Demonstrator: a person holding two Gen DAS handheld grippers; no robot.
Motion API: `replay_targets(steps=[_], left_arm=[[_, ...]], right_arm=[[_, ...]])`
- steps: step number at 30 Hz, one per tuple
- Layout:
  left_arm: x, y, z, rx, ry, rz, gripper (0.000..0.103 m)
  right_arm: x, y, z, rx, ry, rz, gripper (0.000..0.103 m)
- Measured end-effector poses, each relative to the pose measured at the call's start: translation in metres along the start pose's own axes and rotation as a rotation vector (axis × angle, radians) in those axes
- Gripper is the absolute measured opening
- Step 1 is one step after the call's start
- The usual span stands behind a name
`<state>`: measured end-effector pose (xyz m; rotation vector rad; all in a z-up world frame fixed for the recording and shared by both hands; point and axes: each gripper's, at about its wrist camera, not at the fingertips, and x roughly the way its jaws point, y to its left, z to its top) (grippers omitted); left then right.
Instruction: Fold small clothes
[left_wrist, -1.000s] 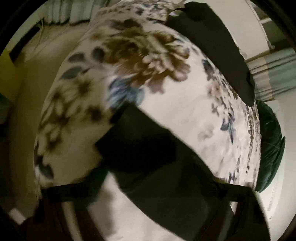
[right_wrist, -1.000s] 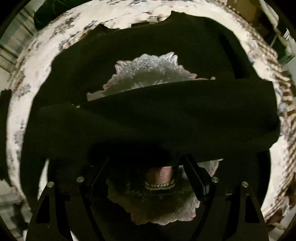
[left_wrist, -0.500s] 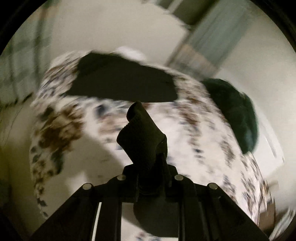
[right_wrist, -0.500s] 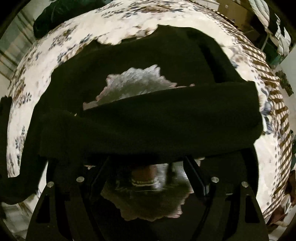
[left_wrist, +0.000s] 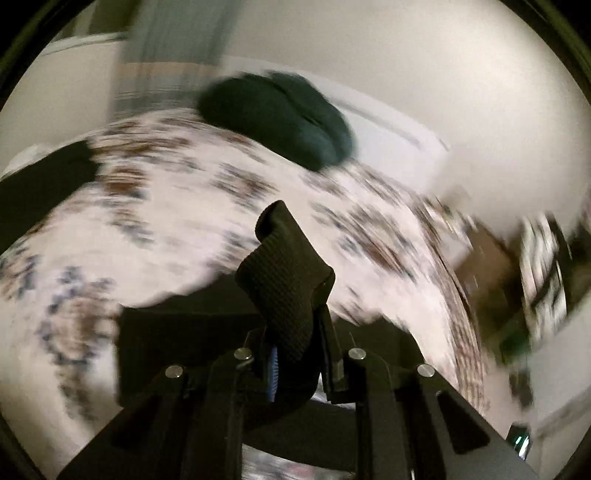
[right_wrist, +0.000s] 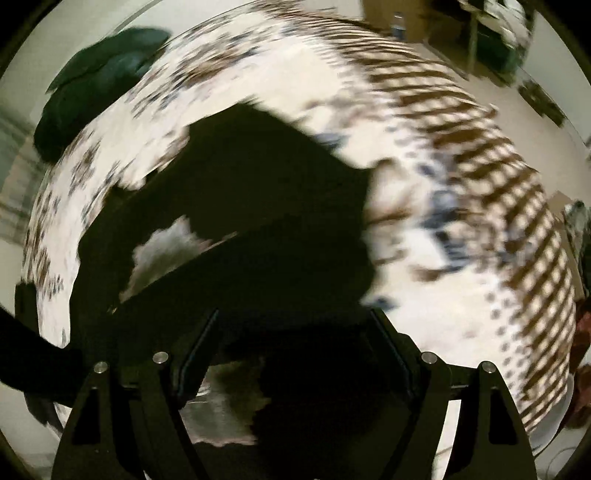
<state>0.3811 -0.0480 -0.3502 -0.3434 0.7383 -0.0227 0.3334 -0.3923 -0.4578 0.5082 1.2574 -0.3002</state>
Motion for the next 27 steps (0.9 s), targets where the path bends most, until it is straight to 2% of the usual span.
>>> replay_targets(steps=[6,8,10,12,13,14,15,16,17,19,21,24,25,27], left_arm=[[0.06,-0.105,-0.069,0.213,0.176,-0.079,0.015],[0.075,-0.127,-0.091,0.266,0.24,-0.09,0.015],[0.09,-0.144,-0.111,0.318,0.317,-0.069,0.019],[0.102,-0.148,-0.127,0.343,0.396,-0.065,0.021],[0.106,-0.148,-0.134,0.345,0.434,-0.052,0.03],[0.104,-0.145,-0.136,0.332,0.448,-0.057,0.049],[0.1,-0.143,-0.139,0.317,0.454,-0.077,0.063],[0.094,-0.137,-0.135,0.287,0.467,-0.1,0.093],[0.089,-0.133,-0.13,0.273,0.468,-0.101,0.098],[0.076,-0.122,-0.117,0.252,0.472,-0.104,0.098],[0.059,-0.098,-0.098,0.217,0.458,-0.084,0.098],[0.047,-0.057,-0.075,0.207,0.428,0.022,0.098],[0.047,-0.036,-0.065,0.206,0.424,0.09,0.098],[0.053,-0.006,-0.058,0.206,0.426,0.174,0.098]], right_arm=[[0.002,-0.088,0.014,0.138,0.011,-0.034,0.081],[0.005,-0.107,0.015,0.16,0.022,-0.045,0.081],[0.008,-0.122,0.015,0.178,0.038,-0.044,0.081],[0.009,-0.132,0.015,0.184,0.051,-0.032,0.081],[0.008,-0.137,0.016,0.188,0.057,-0.01,0.081],[0.007,-0.141,0.018,0.19,0.063,0.019,0.081],[0.006,-0.144,0.02,0.189,0.069,0.042,0.082],[0.004,-0.147,0.023,0.188,0.075,0.08,0.084],[0.0,-0.147,0.024,0.189,0.078,0.116,0.086],[-0.006,-0.144,0.027,0.19,0.089,0.175,0.086],[-0.012,-0.137,0.033,0.185,0.11,0.271,0.086],[-0.012,-0.111,0.041,0.148,0.149,0.387,0.086],[-0.011,-0.1,0.042,0.136,0.159,0.412,0.086],[-0.005,-0.08,0.043,0.12,0.176,0.437,0.086]])
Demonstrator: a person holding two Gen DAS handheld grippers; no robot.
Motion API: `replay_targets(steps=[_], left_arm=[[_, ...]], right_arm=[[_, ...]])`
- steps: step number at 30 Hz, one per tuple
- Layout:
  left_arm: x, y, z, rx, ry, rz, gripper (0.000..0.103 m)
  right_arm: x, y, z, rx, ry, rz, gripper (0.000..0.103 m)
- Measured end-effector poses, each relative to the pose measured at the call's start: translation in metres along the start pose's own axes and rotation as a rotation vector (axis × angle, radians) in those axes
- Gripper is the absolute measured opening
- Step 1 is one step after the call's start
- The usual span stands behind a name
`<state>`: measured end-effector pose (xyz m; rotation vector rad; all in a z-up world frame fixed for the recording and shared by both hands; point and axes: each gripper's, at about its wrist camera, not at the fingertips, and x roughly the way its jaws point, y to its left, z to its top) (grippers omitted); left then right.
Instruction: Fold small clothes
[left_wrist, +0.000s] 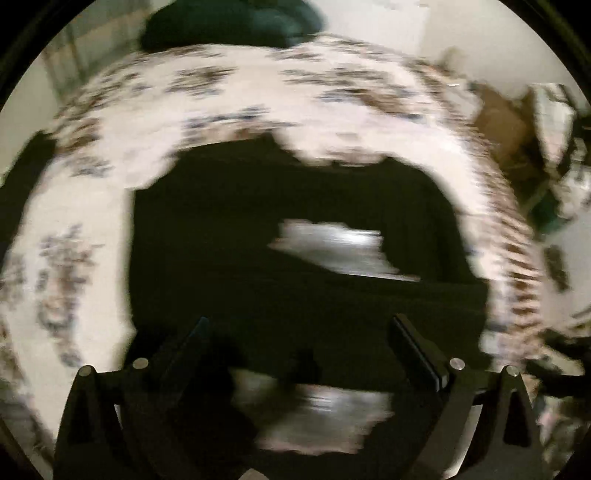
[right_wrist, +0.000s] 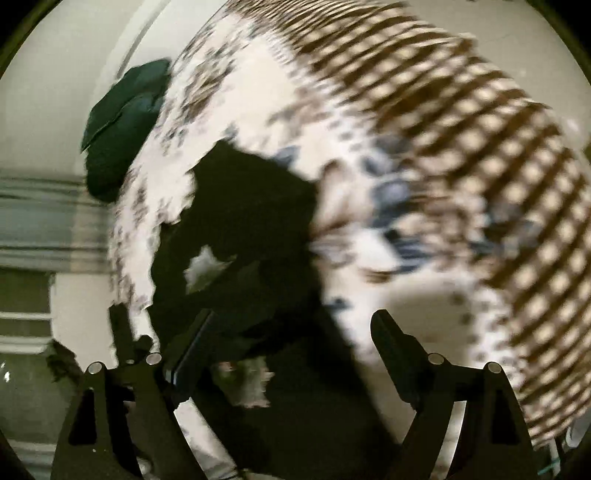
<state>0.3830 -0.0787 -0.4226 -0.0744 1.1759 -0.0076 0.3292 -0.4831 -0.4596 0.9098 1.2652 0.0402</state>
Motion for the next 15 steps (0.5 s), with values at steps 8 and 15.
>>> replay_targets(steps=[8,15], left_arm=[[0.071,0.078,0.006,-0.057,0.1,0.208,0.098],[0.079,0.096,0.001,-0.151,0.103,0.148,0.098]], right_arm=[[0.08,0.037,-0.002,-0.019,0.111,-0.179,0.017],[0.039,0.086,-0.008,-0.181,-0.084,-0.136,0.009]])
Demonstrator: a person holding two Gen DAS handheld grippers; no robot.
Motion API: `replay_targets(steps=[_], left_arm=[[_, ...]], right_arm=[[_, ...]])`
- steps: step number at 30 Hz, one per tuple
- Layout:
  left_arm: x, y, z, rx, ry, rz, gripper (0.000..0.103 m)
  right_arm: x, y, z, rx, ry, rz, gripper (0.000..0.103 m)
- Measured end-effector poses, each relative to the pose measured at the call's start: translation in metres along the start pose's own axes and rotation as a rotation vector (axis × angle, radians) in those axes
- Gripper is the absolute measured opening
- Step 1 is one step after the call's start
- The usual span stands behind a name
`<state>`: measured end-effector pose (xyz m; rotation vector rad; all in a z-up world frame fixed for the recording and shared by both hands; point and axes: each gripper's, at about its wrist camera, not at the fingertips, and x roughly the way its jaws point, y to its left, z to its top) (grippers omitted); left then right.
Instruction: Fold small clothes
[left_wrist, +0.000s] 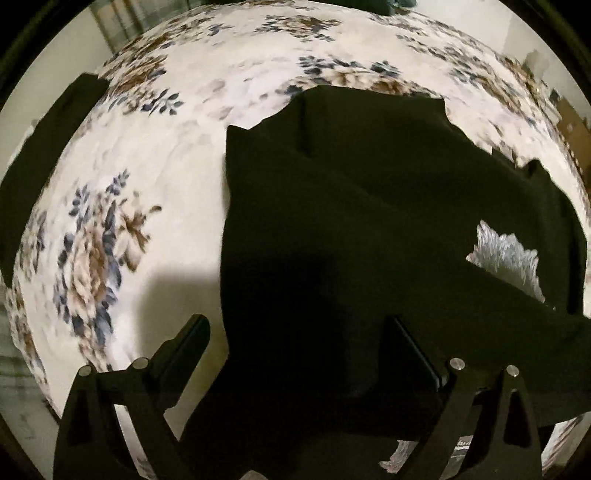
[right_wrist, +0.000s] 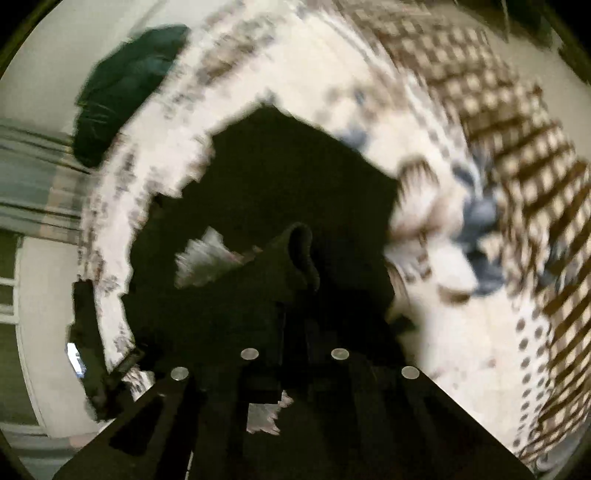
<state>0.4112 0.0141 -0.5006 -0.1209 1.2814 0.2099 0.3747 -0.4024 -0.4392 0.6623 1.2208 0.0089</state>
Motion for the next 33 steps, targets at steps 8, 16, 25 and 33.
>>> replay_targets(steps=[8,16,25,33], left_arm=[[0.008,0.009,0.0,-0.063,0.024,-0.056,0.098],[-0.011,0.011,0.003,-0.048,-0.003,-0.065,0.098],[0.007,0.005,0.009,0.008,0.032,-0.01,0.098],[0.037,0.024,0.006,-0.029,0.092,-0.088,0.103]], right_arm=[[0.016,-0.017,0.017,-0.039,0.02,-0.063,0.009],[0.036,-0.046,0.016,0.026,0.101,-0.115,0.021],[0.035,-0.009,0.011,-0.148,0.065,-0.176,0.051],[0.076,-0.036,0.008,-0.132,0.12,-0.265,0.042]])
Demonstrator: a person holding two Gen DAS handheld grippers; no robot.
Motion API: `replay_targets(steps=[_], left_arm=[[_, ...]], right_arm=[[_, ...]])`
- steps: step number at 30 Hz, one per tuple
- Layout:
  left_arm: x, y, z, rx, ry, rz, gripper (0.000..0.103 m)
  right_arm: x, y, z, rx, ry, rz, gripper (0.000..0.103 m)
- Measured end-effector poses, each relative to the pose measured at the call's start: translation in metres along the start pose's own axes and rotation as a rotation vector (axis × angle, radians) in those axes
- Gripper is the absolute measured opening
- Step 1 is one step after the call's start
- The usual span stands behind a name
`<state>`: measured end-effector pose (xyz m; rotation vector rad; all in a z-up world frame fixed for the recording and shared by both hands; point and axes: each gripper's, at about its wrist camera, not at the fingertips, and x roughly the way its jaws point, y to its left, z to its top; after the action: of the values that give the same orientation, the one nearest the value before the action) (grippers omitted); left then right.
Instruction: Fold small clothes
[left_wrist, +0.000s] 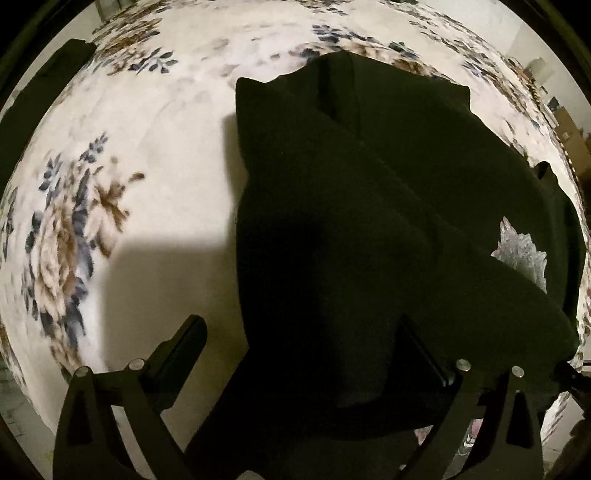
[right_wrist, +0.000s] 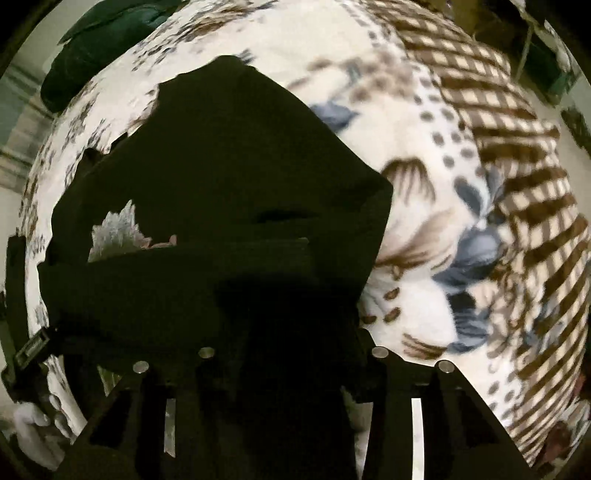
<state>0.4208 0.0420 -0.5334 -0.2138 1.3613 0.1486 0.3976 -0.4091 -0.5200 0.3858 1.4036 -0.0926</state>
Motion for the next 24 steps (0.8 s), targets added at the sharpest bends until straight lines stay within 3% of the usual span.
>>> replay_targets(steps=[5,7,9,12,17,24], left_arm=[[-0.019,-0.002,0.001,0.019,-0.007,-0.023,0.103],[-0.036,0.004,-0.004,0.023,-0.027,-0.036,0.103],[-0.049,0.013,-0.012,0.029,-0.036,-0.043,0.103],[-0.064,0.036,-0.033,0.02,-0.015,-0.046,0.103],[-0.068,0.065,-0.084,0.037,0.072,-0.014,0.103],[-0.048,0.09,-0.161,0.045,0.172,0.019,0.103]], right_arm=[[0.0,0.0,0.006,0.037,0.024,0.013,0.046],[-0.012,-0.002,0.006,0.058,0.013,0.059,0.053],[-0.027,-0.002,0.001,0.073,-0.008,0.073,0.067],[-0.049,-0.007,-0.015,0.087,-0.027,0.09,0.078],[-0.071,-0.019,-0.065,0.139,-0.017,0.099,0.088],[-0.059,-0.047,-0.158,0.206,0.08,0.072,0.088]])
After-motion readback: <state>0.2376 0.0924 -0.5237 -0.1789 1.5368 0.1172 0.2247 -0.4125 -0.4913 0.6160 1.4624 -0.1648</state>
